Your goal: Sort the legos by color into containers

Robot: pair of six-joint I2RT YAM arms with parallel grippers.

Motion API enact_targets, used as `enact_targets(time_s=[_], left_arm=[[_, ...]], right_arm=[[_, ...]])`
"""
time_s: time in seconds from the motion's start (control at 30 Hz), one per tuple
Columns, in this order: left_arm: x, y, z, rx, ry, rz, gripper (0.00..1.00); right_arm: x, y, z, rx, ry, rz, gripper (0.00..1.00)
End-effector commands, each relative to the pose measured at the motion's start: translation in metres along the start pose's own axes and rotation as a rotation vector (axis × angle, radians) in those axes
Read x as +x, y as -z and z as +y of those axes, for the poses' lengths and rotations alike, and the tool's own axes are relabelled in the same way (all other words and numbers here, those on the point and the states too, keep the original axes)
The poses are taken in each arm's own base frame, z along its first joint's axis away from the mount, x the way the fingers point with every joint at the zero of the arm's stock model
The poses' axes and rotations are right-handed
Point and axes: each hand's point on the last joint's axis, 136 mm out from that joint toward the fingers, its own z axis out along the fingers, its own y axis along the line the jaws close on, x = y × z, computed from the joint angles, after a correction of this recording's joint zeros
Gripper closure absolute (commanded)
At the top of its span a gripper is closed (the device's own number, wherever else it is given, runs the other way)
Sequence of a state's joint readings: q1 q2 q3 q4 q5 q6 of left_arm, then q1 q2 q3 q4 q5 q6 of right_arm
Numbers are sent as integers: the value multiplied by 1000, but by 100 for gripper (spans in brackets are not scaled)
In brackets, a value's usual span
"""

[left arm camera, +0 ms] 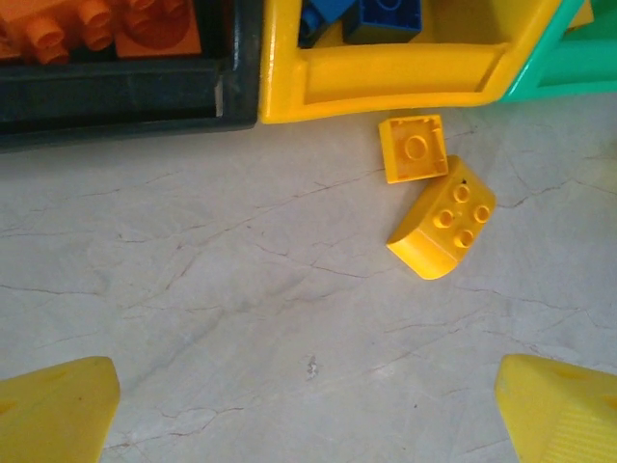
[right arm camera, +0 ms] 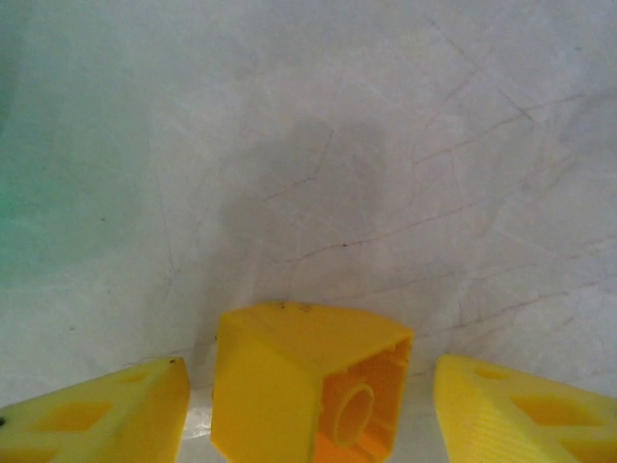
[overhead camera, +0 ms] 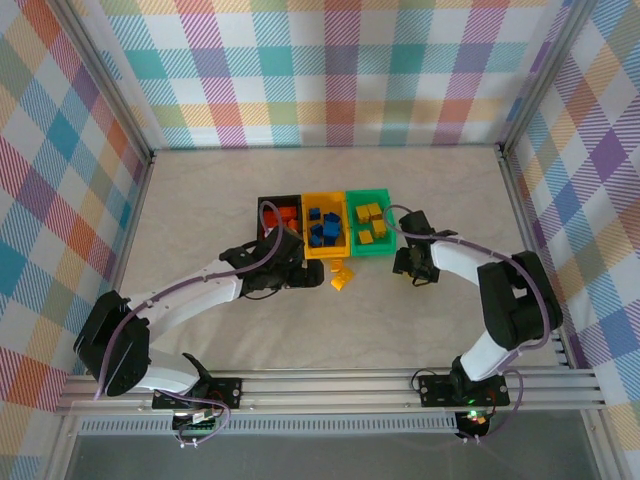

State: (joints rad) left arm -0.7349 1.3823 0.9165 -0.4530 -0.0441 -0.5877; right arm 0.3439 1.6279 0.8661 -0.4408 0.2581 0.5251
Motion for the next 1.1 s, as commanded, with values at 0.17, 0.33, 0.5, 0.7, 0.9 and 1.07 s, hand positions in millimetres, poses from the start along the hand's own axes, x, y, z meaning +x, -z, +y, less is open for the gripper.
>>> enact_targets(time_s=[0.17, 0.33, 0.5, 0.7, 0.9, 1.07], left_arm=[[-4, 3, 4, 38, 39, -27, 0], [-3, 3, 5, 35, 37, -22, 0], [-2, 7, 11, 21, 34, -31, 0], [6, 13, 24, -1, 40, -32, 0], [10, 24, 35, -22, 54, -37, 0], [14, 31, 44, -30, 70, -45, 0]], right_arm=[[-9, -2, 7, 0, 2, 14, 56], [-14, 9, 9, -31, 16, -21, 65], [-24, 55, 27, -146, 72, -117, 69], [-46, 106, 77, -307, 169, -190, 66], [-93, 91, 119, -304, 173, -192, 60], [-117, 77, 133, -292, 146, -182, 32]])
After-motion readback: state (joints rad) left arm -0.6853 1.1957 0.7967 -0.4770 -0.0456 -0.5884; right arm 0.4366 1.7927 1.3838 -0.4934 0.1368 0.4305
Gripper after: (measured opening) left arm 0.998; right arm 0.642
